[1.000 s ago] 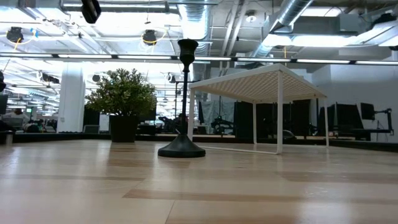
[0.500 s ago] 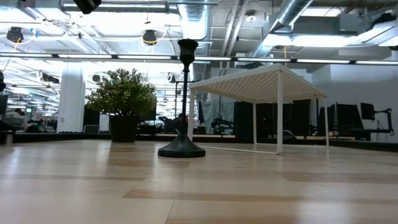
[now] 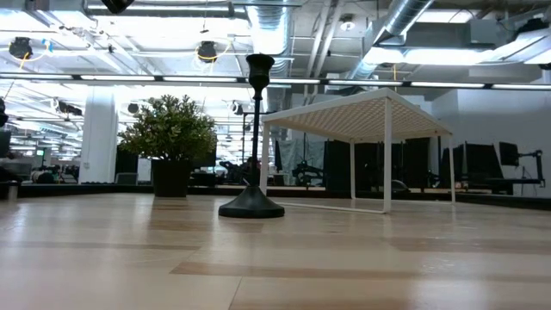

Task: Pick & Place candle stick holders
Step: Put the pink glass candle holder on the shelf aligned with the other green candle holder

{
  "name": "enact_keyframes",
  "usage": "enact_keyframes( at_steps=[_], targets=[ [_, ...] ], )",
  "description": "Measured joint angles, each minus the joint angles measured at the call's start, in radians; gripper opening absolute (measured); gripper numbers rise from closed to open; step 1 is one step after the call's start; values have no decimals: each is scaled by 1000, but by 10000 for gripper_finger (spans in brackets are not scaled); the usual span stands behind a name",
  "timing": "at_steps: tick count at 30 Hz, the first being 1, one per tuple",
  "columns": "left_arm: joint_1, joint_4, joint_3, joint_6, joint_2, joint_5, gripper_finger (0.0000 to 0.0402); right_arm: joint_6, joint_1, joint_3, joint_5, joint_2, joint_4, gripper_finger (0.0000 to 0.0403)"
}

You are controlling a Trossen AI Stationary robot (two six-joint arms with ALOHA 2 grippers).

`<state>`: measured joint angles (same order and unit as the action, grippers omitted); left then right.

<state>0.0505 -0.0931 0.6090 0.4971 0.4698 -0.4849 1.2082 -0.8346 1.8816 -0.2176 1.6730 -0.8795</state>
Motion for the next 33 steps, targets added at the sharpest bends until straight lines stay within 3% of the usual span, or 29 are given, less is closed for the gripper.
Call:
enact_keyframes(
  at_steps=[7,13,22,28,33],
  targets=[
    [0,0,0,-20,0,-38,5,545,-177,0,40,0,-177,4],
    [0,0,0,-28,1,-38,4,1021,-290,0,59,31,-441,4],
    [0,0,0,-22,0,-37,6,984,-259,1,94,82,-527,104],
    [0,0,0,-22,0,-37,7,990,-223,0,207,112,-685,184],
    [0,0,0,-21,1,-37,8,1008,-231,-18,218,116,-675,230]
  ],
)
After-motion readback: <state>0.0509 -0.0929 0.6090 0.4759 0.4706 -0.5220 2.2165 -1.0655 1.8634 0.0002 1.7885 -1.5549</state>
